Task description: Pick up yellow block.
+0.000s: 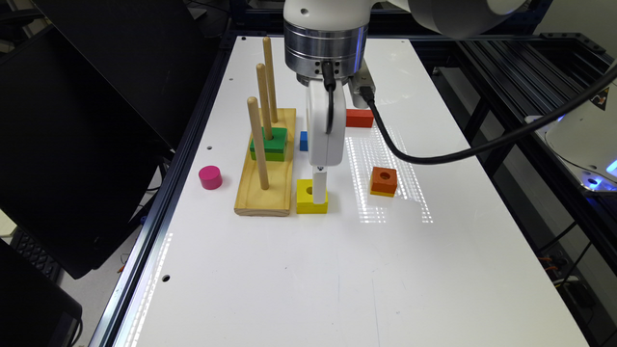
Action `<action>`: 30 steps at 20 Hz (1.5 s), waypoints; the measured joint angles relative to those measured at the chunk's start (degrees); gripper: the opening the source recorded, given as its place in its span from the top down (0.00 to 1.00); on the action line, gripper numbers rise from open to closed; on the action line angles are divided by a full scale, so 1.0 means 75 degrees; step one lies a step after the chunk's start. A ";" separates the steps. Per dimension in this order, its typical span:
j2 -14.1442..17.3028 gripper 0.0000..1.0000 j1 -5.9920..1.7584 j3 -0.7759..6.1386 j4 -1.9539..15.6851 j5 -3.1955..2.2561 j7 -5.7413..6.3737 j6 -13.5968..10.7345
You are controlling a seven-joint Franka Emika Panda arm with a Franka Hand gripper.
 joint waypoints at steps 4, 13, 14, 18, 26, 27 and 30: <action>0.0245 0.00 -0.0004 -0.0038 0.0005 -0.0229 0.0135 0.0200; 0.0282 0.00 -0.0001 -0.0046 0.0013 -0.0269 0.0166 0.0238; 0.0282 0.00 -0.0001 -0.0046 0.0013 -0.0269 0.0166 0.0239; 0.0282 0.00 0.0026 -0.0045 0.0040 -0.0269 0.0182 0.0242; 0.0288 0.00 0.0039 -0.0045 0.0089 -0.0269 0.0188 0.0243; 0.0290 0.00 0.0040 -0.0045 0.0090 -0.0269 0.0188 0.0243; 0.0444 0.00 0.0067 -0.0098 0.0094 -0.0345 0.0218 0.0318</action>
